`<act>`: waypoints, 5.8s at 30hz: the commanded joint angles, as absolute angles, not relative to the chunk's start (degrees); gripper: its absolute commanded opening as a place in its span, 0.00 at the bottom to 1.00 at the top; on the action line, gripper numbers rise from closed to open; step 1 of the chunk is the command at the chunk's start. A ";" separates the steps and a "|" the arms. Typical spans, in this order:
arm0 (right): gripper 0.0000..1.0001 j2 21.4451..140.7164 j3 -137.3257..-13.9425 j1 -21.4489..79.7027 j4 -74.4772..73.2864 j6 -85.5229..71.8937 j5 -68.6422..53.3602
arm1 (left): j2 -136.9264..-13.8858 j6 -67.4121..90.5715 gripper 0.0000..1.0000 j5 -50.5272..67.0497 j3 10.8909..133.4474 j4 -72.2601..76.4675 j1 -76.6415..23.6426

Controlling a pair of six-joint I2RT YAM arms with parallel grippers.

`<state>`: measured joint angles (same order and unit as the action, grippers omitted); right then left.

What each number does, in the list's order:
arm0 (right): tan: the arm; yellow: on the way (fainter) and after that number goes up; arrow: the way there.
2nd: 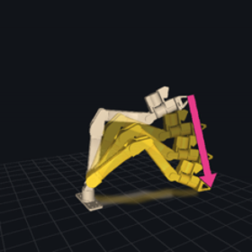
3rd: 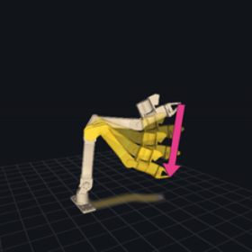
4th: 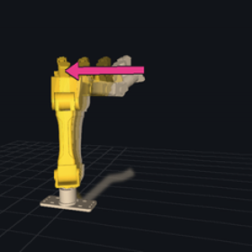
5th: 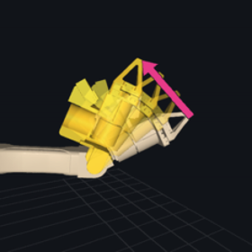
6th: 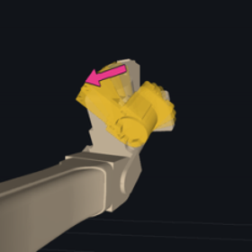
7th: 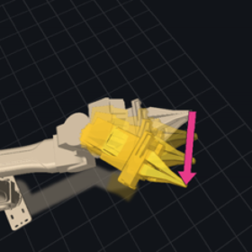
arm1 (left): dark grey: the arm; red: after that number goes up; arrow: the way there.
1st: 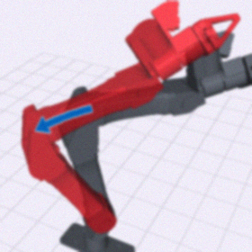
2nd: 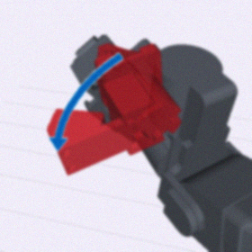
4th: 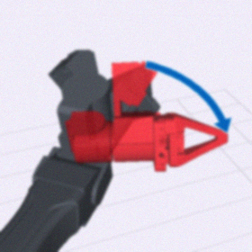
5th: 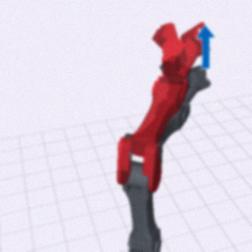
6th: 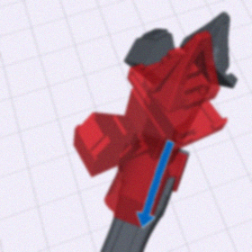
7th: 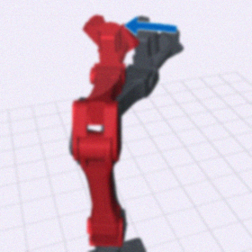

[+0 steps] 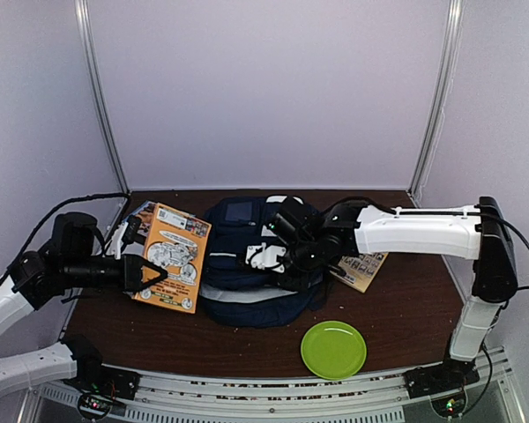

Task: Pack the student bag
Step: Pick up the largest pocket of the bag from the student bag, then place the book in the largest pocket of the bag, then adjust the book in the largest pocket of the bag.

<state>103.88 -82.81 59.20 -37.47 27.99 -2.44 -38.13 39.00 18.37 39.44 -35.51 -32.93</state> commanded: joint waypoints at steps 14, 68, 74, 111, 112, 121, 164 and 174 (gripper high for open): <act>0.00 104.19 -112.30 52.10 -45.70 25.49 0.21 | -34.71 41.06 0.00 45.91 36.00 -14.61 -38.33; 0.00 97.62 -109.70 52.50 -46.40 26.63 0.33 | -104.42 50.90 0.10 13.40 54.24 4.54 -36.68; 0.00 97.52 -109.69 52.49 -46.41 26.98 0.92 | -100.81 50.15 0.36 10.60 52.40 2.11 -36.69; 0.00 92.76 -97.53 50.80 -41.52 26.74 1.93 | -98.78 39.29 0.64 -0.37 52.67 18.80 -39.94; 0.00 92.61 -97.40 50.69 -41.47 26.64 1.72 | -97.34 40.21 0.65 -1.76 51.15 17.63 -39.98; 0.00 92.03 -97.38 50.15 -41.43 25.78 0.47 | -81.31 32.40 0.68 -5.94 41.94 12.85 -44.75; 0.00 96.48 -101.49 49.60 -44.69 23.76 -4.42 | -99.20 -2.70 0.00 -9.43 61.27 -14.94 -66.85; 0.00 96.28 -101.48 49.57 -44.74 23.60 -4.60 | -105.32 -2.77 0.00 -25.73 61.87 -12.60 -66.53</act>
<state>97.43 -99.57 50.06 -46.89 25.06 -4.56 -103.22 -1.67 -14.98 59.86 -14.06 -66.92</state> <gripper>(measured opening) 0.026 0.009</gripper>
